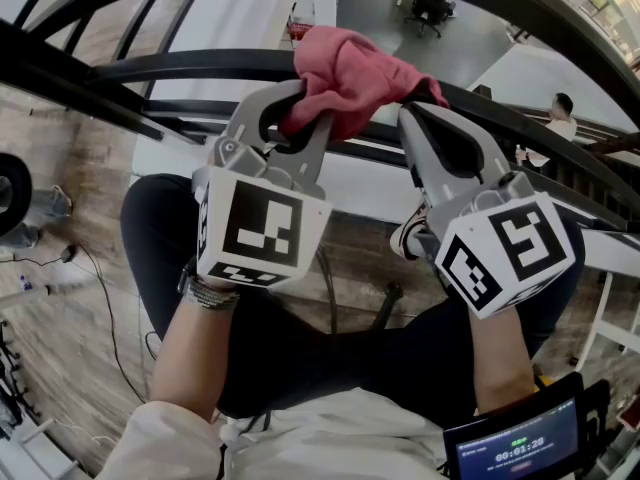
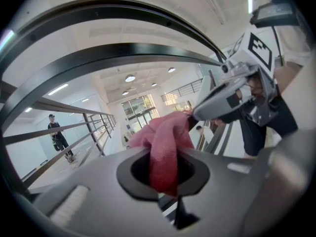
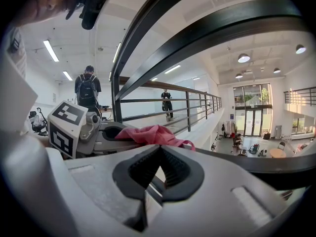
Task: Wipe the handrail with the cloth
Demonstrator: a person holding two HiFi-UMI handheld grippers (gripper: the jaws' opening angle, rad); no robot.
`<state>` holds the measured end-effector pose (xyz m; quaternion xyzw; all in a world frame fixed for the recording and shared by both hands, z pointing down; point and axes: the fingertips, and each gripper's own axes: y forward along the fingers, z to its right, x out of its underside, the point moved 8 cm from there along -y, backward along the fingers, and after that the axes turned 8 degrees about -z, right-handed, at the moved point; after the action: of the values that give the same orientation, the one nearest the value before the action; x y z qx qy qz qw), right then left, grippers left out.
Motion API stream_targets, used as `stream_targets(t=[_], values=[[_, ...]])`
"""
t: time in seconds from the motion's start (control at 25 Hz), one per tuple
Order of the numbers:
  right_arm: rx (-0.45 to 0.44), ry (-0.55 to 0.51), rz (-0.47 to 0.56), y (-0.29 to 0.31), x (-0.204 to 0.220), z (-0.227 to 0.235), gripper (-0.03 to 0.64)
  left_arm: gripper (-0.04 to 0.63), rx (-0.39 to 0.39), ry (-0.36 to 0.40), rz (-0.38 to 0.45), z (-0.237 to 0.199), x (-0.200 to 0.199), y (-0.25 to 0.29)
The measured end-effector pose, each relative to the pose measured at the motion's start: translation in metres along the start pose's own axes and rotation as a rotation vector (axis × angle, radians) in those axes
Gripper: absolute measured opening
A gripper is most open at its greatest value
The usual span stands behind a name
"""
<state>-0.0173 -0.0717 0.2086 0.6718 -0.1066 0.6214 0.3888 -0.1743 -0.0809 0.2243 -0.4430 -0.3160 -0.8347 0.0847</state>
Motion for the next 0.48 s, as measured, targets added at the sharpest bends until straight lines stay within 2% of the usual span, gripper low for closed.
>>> stream_targets(t=[0.48], values=[[-0.004, -0.001, -0.001, 0.0027, -0.0009, -0.0025, 0.002, 0.031, -0.018, -0.02, -0.007, -0.0066, 0.0063, -0.0028]])
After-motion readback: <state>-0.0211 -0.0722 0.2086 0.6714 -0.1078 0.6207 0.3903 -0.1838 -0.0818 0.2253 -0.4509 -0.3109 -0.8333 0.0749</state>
